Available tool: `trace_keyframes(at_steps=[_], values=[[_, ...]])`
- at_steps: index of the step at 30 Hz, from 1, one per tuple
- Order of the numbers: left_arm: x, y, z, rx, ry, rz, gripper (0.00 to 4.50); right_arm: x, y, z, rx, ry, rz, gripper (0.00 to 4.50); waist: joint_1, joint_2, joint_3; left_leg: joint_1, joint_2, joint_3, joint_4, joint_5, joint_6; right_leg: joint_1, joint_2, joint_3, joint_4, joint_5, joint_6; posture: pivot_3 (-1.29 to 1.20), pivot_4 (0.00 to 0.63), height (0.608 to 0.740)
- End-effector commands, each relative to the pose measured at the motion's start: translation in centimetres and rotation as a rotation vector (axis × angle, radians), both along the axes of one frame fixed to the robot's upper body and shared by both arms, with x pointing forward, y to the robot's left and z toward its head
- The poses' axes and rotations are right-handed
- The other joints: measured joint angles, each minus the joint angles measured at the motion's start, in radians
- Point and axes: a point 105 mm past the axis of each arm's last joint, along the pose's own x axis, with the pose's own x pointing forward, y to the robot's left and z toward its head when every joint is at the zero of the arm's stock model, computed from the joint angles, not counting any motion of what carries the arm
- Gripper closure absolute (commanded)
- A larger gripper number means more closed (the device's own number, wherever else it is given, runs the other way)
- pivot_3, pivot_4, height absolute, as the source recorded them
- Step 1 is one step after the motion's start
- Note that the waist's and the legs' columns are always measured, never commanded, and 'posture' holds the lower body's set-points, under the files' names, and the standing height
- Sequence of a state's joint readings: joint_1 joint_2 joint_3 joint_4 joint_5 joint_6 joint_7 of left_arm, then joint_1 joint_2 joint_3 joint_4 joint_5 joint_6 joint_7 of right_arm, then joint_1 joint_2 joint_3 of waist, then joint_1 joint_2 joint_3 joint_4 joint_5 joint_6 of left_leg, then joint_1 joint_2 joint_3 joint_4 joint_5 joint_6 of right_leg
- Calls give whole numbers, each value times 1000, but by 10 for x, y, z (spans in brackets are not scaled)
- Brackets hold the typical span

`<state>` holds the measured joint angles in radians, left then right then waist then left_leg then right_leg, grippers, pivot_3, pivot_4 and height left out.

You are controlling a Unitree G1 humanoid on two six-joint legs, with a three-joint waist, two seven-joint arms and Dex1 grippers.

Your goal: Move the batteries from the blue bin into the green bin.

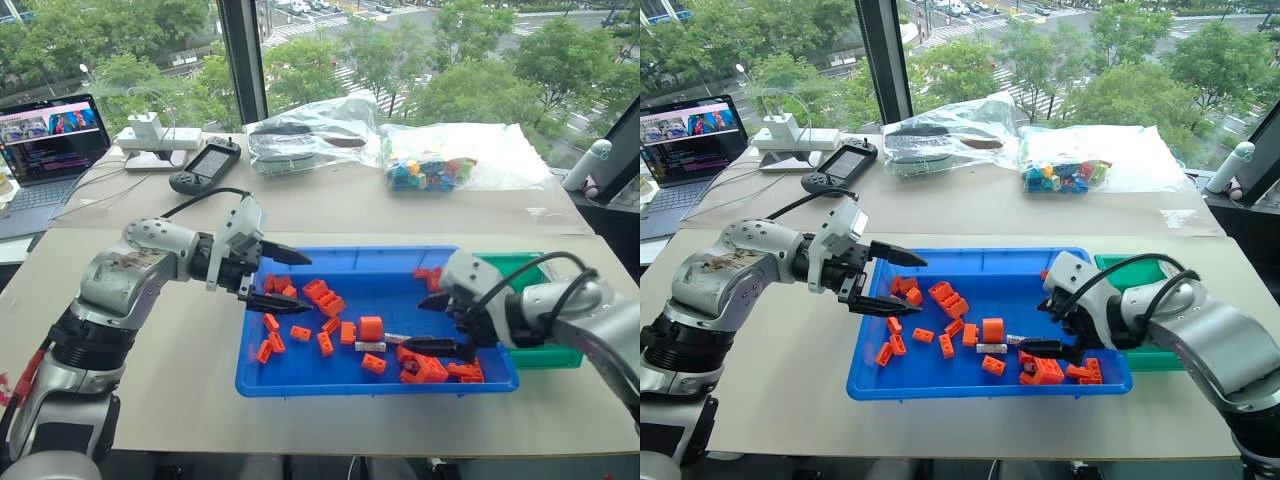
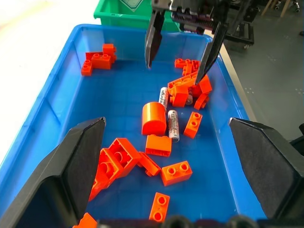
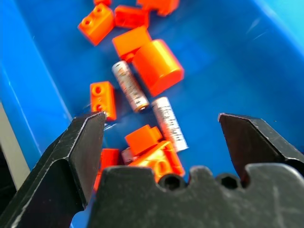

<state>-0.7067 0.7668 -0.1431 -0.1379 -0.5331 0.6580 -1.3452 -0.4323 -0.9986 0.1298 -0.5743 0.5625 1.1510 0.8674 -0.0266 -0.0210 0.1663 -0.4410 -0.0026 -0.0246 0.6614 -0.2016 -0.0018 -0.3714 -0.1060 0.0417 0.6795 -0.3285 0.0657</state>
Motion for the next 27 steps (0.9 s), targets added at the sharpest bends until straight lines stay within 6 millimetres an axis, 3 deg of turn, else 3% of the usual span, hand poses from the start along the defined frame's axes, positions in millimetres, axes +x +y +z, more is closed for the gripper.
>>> trace_keyframes(at_steps=[1, 4, 11, 25, 27], values=[[-2, 1, 6, 4, -29, -6, 0, 8, 2, 7, -13, -49, 1, 1415, 0, 0, 0, 0, 0, 0, 0, 0, 0, 0, 0, 0, 0, 0, 0, 0, 150, 732], [-4, 4, 5, 8, -25, 2, 0, 13, 8, 5, -24, -49, 18, 2400, -1, 0, 0, 0, 0, 0, 0, 0, 0, 0, 0, 0, 0, 0, 0, 0, 150, 732], [-2, 8, 1, 29, -35, 37, 0, 20, 18, 0, -45, -36, 46, 2400, -4, 0, 0, 0, 0, 0, 0, 0, 0, 0, 0, 0, 0, 0, 0, 0, 150, 732], [-3, 9, -1, 34, -39, 54, 0, 26, 12, -32, -171, 8, 52, 2400, -3, 0, 0, 0, 0, 0, 0, 0, 0, -1, 0, 0, 1, 0, 0, 0, 150, 732], [-2, 9, -2, 42, -40, 59, 0, 26, 14, -35, -167, 10, 55, 2926, -3, 0, 0, 0, 0, 0, 0, 0, 0, -1, 0, 0, 1, 0, 0, 0, 150, 732]])
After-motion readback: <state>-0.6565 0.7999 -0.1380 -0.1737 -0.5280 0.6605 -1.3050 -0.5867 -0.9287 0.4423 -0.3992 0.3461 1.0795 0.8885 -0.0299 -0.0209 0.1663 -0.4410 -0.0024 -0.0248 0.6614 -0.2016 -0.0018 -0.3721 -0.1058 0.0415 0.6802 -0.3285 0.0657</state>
